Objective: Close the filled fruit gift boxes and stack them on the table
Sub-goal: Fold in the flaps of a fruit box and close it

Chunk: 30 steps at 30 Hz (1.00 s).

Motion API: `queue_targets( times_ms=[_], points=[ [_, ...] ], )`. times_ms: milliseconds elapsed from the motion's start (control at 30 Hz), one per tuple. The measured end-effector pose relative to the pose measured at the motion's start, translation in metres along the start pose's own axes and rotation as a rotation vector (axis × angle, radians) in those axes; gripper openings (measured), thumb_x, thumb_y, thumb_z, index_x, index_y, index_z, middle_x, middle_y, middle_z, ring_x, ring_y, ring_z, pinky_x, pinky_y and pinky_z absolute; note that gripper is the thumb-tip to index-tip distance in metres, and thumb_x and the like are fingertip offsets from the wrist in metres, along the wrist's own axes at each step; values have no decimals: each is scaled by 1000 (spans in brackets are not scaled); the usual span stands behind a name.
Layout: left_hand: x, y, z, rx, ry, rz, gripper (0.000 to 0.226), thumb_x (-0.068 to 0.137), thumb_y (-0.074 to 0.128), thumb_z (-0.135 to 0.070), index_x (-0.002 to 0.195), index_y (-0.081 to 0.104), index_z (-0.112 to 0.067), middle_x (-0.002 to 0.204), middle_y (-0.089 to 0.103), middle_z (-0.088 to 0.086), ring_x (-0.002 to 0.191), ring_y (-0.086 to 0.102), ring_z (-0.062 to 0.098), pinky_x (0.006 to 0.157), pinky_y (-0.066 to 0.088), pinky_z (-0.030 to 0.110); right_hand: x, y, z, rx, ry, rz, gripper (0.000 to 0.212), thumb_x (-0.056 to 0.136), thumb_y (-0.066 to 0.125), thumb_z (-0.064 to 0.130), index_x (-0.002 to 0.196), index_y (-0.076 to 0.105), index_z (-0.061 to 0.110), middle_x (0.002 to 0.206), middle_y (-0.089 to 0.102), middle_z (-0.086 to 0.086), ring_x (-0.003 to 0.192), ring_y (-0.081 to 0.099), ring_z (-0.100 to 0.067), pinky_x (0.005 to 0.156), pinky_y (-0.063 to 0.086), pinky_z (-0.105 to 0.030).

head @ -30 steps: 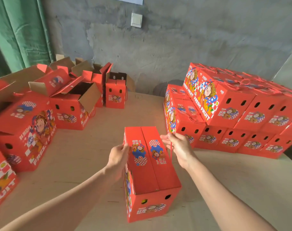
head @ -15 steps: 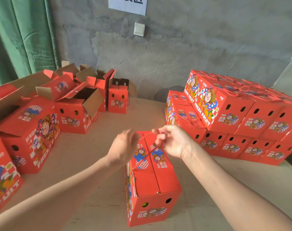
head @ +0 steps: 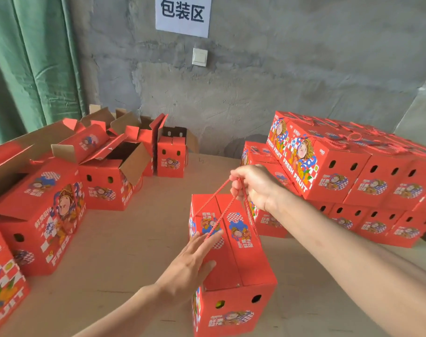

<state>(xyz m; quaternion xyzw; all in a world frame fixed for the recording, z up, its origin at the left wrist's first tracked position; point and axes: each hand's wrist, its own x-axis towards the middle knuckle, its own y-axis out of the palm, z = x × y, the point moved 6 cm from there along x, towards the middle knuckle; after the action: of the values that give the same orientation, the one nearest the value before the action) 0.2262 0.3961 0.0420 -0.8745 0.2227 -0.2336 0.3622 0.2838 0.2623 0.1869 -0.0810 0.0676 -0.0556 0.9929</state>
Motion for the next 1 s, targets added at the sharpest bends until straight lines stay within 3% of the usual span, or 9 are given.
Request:
queue_targets(
  times_ms=[100,200,300,600,700,800,867,933,1000],
  points=[
    [26,-14,-14,54,37,-71,39,99,40,-32,139,41,-35,157,10,-1,146,-4,11,115,7,19,10,-15,30,-36,-58,-52,29,86,46,1,58,46,10,35,40,3,35,45,-13,51,31,-24],
    [54,-28,-34,-74,55,71,75,80,51,-62,146,29,-33,155,-15,-8,136,-26,2,116,1,29,21,-32,71,-84,-122,-101,29,85,45,-1,58,44,10,32,37,4,29,41,-12,45,34,-19],
    [90,-48,-61,-31,101,137,99,70,70,-60,149,17,-34,148,-25,-16,130,-32,0,116,1,35,31,-58,119,-127,-213,-187,27,86,46,0,60,47,8,30,36,3,26,38,-12,46,37,-19],
    [210,-55,-106,-58,171,-102,91,72,79,-38,147,28,-25,156,-19,-1,145,-14,15,119,9,38,68,-138,189,-316,-448,-514,29,78,57,10,50,51,8,28,38,1,26,38,-15,40,36,-17],
    [258,-44,-103,-48,171,-137,90,74,78,-33,147,27,-23,156,-22,0,145,-13,17,118,12,38,94,-164,190,-329,-484,-579,28,75,58,9,47,52,9,44,50,-11,34,43,-21,50,41,-29],
    [307,-34,-93,21,181,-133,90,76,76,-31,148,24,-22,155,-24,1,145,-15,17,118,8,30,125,-186,188,-331,-515,-589,29,74,57,8,45,52,10,58,54,-20,40,44,-24,54,40,-31],
    [336,-26,-82,71,184,-115,90,76,75,-32,149,22,-25,154,-25,-3,145,-13,12,115,10,22,147,-199,182,-347,-519,-581,30,73,56,8,43,52,12,51,54,-17,39,45,-21,50,38,-25],
    [364,-20,-68,87,160,-101,89,77,75,-31,148,23,-29,154,-24,-7,145,-5,10,113,17,21,168,-214,174,-373,-524,-592,31,73,56,9,43,54,12,40,51,-11,35,46,-17,45,33,-22],
    [389,-14,-53,66,107,-119,84,81,71,-26,148,21,-32,156,-17,-6,145,14,15,109,28,22,188,-230,162,-518,-534,-625,25,79,55,10,55,62,6,53,61,-16,51,56,-23,51,40,-30]
  ],
)
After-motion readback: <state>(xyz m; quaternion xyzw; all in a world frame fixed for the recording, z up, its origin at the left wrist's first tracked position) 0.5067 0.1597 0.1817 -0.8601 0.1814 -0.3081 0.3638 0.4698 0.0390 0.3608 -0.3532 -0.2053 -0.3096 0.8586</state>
